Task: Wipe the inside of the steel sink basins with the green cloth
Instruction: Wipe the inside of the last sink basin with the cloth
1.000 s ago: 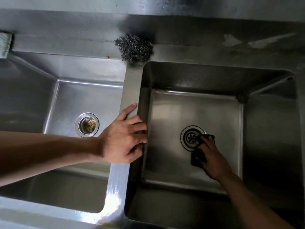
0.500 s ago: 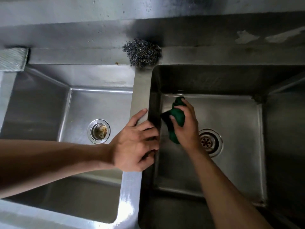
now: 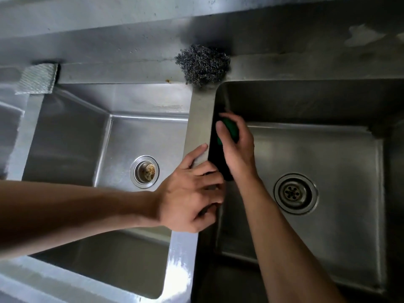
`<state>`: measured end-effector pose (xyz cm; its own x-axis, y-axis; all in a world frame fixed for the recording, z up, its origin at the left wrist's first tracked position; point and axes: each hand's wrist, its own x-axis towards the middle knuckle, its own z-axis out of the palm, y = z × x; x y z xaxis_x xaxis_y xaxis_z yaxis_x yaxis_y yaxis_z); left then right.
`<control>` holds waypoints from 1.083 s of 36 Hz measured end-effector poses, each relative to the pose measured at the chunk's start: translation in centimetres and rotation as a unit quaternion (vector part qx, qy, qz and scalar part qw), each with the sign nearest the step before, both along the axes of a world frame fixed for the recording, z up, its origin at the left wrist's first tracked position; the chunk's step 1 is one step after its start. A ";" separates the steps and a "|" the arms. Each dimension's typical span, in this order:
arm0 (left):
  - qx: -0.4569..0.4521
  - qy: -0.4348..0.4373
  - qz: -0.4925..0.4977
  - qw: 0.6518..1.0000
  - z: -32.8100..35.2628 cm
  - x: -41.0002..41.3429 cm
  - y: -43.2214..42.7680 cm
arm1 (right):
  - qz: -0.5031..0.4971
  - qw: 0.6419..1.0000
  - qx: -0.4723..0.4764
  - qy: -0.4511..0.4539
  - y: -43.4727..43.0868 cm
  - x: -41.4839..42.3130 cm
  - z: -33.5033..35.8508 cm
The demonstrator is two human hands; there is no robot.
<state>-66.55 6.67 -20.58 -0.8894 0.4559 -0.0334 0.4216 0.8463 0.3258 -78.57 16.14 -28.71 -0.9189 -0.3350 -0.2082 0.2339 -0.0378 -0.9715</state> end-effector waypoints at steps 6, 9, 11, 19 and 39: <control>-0.001 -0.010 0.004 1.000 0.1 0.0 0.1 | -0.011 0.992 0.047 -0.114 -0.4 0.6 -2.0; 0.002 -0.008 0.007 1.000 0.1 0.0 0.1 | 0.026 0.983 0.085 -0.162 0.3 1.3 -2.9; 0.004 -0.004 0.009 1.000 0.1 0.0 0.1 | 0.025 0.989 0.075 -0.125 0.5 1.7 -1.9; -0.011 -0.015 0.012 1.000 0.0 0.0 0.1 | -0.037 0.997 -0.005 -0.068 -0.5 1.2 -1.1; 0.010 -0.018 0.021 1.000 -0.1 0.1 0.1 | -0.035 0.992 0.095 -0.076 -0.7 2.6 -3.8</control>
